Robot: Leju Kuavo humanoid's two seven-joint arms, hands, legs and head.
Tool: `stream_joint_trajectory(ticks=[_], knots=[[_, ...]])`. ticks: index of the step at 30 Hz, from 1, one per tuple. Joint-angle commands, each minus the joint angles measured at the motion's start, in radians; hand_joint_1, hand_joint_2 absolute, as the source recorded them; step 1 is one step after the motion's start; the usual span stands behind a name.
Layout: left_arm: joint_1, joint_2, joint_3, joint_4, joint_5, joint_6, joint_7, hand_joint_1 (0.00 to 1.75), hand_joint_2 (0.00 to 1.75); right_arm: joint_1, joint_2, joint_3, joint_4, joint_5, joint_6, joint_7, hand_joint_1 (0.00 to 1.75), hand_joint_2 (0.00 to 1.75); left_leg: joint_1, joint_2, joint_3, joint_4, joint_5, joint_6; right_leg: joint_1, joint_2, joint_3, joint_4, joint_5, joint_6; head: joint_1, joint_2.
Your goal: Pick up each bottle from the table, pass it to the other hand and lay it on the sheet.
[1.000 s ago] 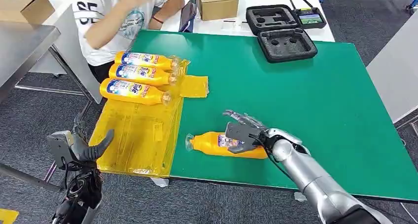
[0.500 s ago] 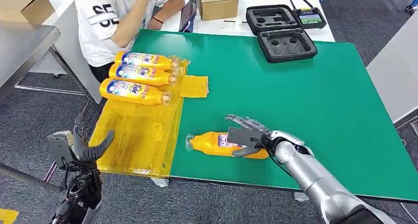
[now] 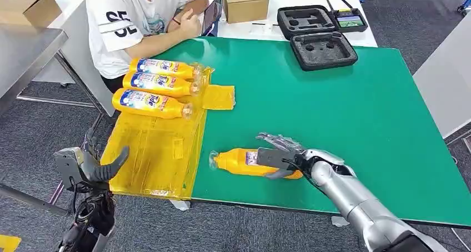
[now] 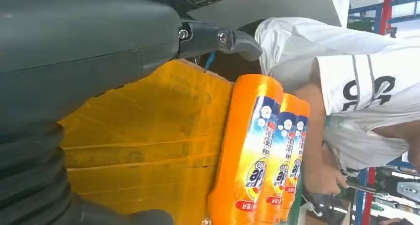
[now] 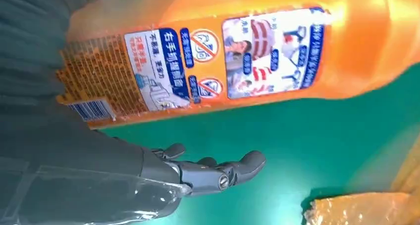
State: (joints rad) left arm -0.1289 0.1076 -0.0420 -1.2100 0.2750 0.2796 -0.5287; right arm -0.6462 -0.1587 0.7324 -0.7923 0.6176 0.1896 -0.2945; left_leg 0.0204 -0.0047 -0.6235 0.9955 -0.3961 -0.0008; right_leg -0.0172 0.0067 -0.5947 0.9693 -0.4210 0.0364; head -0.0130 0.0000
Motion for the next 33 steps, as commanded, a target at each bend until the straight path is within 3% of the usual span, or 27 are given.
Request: stream_joint_trajectory(ticks=[1, 19, 20, 21, 33], knots=[[-0.032, -0.008, -0.018, 0.063, 0.003, -0.002, 0.013, 0.0, 1.75, -0.045, -0.002, 0.064, 0.088, 0.01, 0.013, 0.005, 0.0, 1.75, 0.0, -0.001, 0.005, 0.0, -0.002, 0.001, 0.001, -0.002, 0.006, 0.0, -0.002, -0.002, 0.0, 0.0], [-0.028, -0.017, -0.024, 0.062, 0.007, 0.005, 0.024, 0.0, 1.75, -0.082, 0.008, 0.138, 0.164, 0.074, 0.026, 0.033, 0.05, 1.75, 0.0, 0.0, 0.004, -0.001, -0.001, 0.001, 0.0, -0.001, 0.005, -0.001, -0.002, -0.001, 0.0, 0.0], [-0.028, -0.018, -0.024, 0.062, 0.007, 0.005, 0.024, 0.0, 1.75, -0.081, 0.006, 0.138, 0.165, 0.074, 0.025, 0.032, 1.01, 1.75, 0.0, 0.0, 0.006, 0.0, -0.002, 0.001, 0.001, -0.001, 0.006, -0.001, -0.002, -0.002, 0.0, 0.0], [-0.03, -0.02, -0.023, 0.065, 0.008, 0.008, 0.026, 0.0, 1.75, -0.083, 0.006, 0.147, 0.174, 0.084, 0.023, 0.037, 1.73, 1.75, 0.0, 0.0, 0.004, -0.001, -0.001, 0.001, 0.0, -0.002, 0.005, -0.001, -0.002, -0.001, 0.0, 0.0], [-0.048, -0.023, -0.029, 0.072, 0.007, 0.007, 0.03, 0.0, 1.75, -0.057, 0.002, 0.156, 0.181, 0.102, 0.008, 0.045, 1.75, 1.75, 0.0, -0.003, 0.007, -0.001, -0.001, 0.001, 0.001, -0.004, 0.008, -0.002, -0.002, -0.002, 0.0, 0.0]])
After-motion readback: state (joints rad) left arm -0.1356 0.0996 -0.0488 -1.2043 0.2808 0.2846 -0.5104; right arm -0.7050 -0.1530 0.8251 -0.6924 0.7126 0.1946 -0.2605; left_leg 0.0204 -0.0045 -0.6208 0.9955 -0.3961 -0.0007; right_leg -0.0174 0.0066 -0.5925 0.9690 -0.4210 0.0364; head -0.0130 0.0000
